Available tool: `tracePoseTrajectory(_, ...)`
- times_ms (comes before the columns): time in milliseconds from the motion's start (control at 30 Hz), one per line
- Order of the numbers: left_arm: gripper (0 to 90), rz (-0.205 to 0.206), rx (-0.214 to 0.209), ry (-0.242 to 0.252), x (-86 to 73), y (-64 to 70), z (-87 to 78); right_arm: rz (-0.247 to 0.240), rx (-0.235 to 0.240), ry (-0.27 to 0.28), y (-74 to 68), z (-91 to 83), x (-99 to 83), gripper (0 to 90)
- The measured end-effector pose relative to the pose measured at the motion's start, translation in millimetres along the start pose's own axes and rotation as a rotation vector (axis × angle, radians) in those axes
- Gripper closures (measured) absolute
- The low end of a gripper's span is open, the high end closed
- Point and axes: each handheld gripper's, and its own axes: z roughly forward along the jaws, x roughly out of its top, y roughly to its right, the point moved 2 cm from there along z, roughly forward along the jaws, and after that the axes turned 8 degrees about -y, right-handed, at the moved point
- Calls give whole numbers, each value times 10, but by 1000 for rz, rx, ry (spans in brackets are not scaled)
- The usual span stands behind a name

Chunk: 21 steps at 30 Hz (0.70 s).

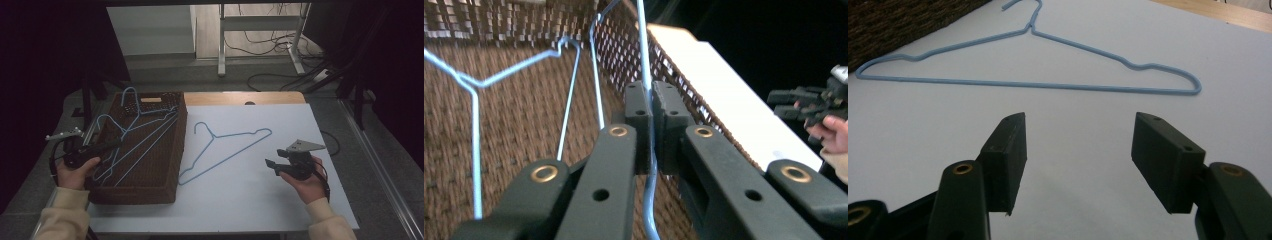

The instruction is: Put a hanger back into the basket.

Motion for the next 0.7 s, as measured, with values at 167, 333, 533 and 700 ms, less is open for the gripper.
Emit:
tracePoseTrajectory(167, 480, 32, 106, -26, 12, 27, -20, -3, 1, 2, -10, -5, 6, 394)
tracePoseTrajectory(333, 429, 49, 126, -36, 22, 57, -21, -7, 3, 3, -20, -7, 11, 393)
tracePoseTrajectory(533, 444, 130, 146, -76, 49, 213, 9, -4, 2, 3, -16, -10, 10, 392)
tracePoseTrajectory(700, 435, 159, 143, -76, 71, 299, 7, -3, 2, 3, -13, -12, 9, 392)
